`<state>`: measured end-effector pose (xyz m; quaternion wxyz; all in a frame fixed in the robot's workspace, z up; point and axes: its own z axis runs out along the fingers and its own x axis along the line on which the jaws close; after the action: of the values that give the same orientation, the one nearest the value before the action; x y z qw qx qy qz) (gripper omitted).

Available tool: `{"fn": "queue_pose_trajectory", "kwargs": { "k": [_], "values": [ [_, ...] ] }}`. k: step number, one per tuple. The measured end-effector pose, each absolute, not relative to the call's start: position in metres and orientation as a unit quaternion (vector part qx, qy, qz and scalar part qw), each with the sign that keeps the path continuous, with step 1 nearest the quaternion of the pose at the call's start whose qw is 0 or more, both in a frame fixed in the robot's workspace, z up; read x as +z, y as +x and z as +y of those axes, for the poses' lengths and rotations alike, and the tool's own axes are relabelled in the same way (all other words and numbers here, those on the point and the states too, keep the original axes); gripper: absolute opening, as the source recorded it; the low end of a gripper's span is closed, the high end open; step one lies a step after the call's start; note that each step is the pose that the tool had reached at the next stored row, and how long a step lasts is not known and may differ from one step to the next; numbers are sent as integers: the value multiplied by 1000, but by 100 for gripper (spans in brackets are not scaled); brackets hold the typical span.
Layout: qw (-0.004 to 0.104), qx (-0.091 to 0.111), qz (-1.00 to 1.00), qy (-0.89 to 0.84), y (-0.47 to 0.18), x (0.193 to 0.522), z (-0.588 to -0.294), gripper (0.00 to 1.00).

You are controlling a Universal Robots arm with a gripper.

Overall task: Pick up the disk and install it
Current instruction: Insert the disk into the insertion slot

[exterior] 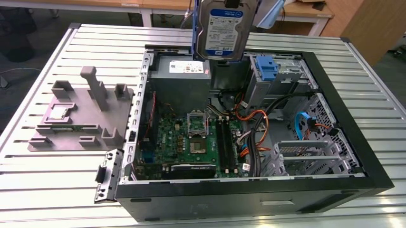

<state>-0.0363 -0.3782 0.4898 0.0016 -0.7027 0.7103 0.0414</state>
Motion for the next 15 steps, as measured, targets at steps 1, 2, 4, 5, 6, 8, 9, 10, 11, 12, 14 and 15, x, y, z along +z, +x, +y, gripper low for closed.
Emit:
{"fn": "queue_pose_trajectory", "kwargs": {
  "k": [1, 2, 4, 5, 6, 8, 9, 10, 11, 12, 14, 15],
  "values": [
    [2, 41, 710, -703, -36, 490, -380, 35],
    [2, 41, 710, -703, -36, 490, -381, 35],
    [2, 41, 710, -703, -36, 489, -384, 35],
    [2, 41, 710, -703, -36, 489, -386, 35],
    [2, 41, 710, -703, -36, 489, -388, 35],
    [2, 41, 710, -703, -36, 489, -392, 35],
    [2, 41, 710, -703, -36, 489, -395, 35],
    [2, 41, 710, -703, -36, 489, -397, 35],
    [2, 41, 710, -703, -36, 488, -400, 35],
    [2, 41, 710, -703, -36, 488, -403, 35],
    [2, 41, 710, -703, -36, 488, -408, 35],
    [2, 41, 710, -703, -36, 487, -411, 35]
  ]
}}
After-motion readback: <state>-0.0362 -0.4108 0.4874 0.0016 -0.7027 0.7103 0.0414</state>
